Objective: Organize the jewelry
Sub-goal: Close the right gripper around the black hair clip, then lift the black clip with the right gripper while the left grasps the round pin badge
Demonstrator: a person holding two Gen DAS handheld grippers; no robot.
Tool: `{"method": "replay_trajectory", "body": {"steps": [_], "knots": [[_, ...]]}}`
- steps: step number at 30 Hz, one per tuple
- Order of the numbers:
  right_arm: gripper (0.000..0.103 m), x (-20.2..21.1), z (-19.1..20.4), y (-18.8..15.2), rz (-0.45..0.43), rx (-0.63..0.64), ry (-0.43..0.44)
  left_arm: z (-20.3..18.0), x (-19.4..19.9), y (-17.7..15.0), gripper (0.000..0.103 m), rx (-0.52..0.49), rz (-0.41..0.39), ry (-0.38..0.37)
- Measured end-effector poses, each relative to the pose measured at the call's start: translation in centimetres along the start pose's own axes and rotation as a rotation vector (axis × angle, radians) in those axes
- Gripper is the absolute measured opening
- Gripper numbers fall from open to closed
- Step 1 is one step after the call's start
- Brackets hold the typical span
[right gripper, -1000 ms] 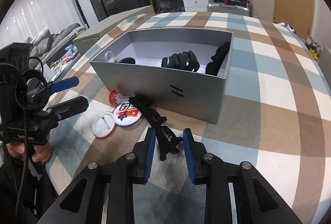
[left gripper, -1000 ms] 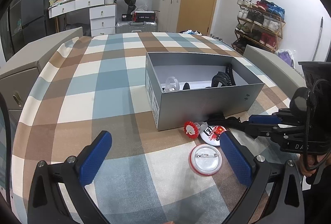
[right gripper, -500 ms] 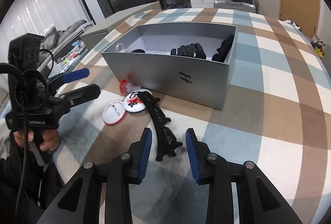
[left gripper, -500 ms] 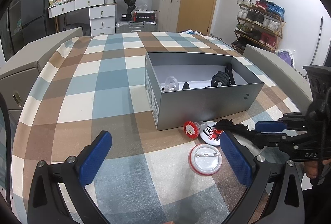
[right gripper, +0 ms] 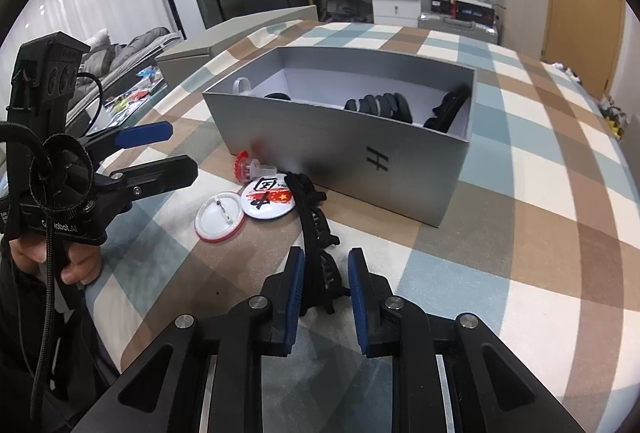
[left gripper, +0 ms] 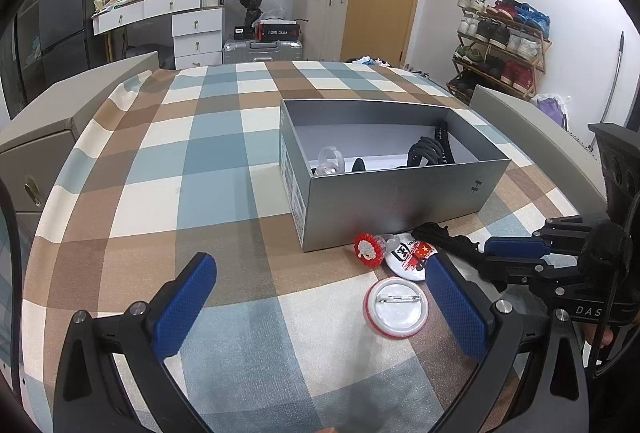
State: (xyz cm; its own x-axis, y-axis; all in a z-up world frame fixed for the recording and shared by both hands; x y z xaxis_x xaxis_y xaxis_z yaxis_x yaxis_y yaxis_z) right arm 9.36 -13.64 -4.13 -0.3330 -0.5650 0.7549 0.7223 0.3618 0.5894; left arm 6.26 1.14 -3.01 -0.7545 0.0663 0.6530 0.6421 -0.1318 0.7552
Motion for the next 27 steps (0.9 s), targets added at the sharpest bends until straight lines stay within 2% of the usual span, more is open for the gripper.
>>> {"method": "replay_trajectory", "body": {"steps": [7,11,17,18,21,23,27], "knots": [[0.021,1.6,-0.3,-0.2,-0.035,-0.034,0.040,-1.1,0.3,-0.1,0.102,-0.045,0.002,-0.011],[0.021,1.6,-0.5,-0.9,-0.021,-0.033,0.025,-2.8,0.0,-0.2,0.102,-0.113,0.035,-0.023],[0.021,1.6,-1.2,-1.4,0.000,-0.043,0.014,-3.5,-0.3,-0.5,0.101,-0.147,0.093,-0.058],[0.021,1.7,-1.2,-1.4,-0.002,-0.042,0.013,-3.6,-0.4,-0.5,0.099,-0.151,0.097,-0.068],[0.021,1.8,-1.1,-1.3,-0.001,-0.041,0.020,-3.9,-0.8,-0.8,0.080,-0.167,0.130,-0.098],[0.021,1.7,-1.0,-1.4,0.003,-0.038,0.022,-4.2,-1.2,-1.0,0.062,-0.175,0.154,-0.111],[0.021,1.6,-1.0,-1.5,0.004,-0.036,0.022,-4.7,-1.2,-1.1,0.059,-0.198,0.165,-0.124]]}}
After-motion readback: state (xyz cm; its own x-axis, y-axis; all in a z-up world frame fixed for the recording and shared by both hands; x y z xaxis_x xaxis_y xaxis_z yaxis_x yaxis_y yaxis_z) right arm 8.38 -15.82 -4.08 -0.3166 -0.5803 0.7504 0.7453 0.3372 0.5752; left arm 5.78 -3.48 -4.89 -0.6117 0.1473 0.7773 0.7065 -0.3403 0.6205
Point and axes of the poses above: each gripper's, at about its wrist camera, not at the fingertips, and x roughly against the way its jaws point, z to its left, y to its top, the point moved 4 cm from there along -x, roughly the way its jaws point, and after that the axes turned 13 degrees about -x, right-handed, at the moved point
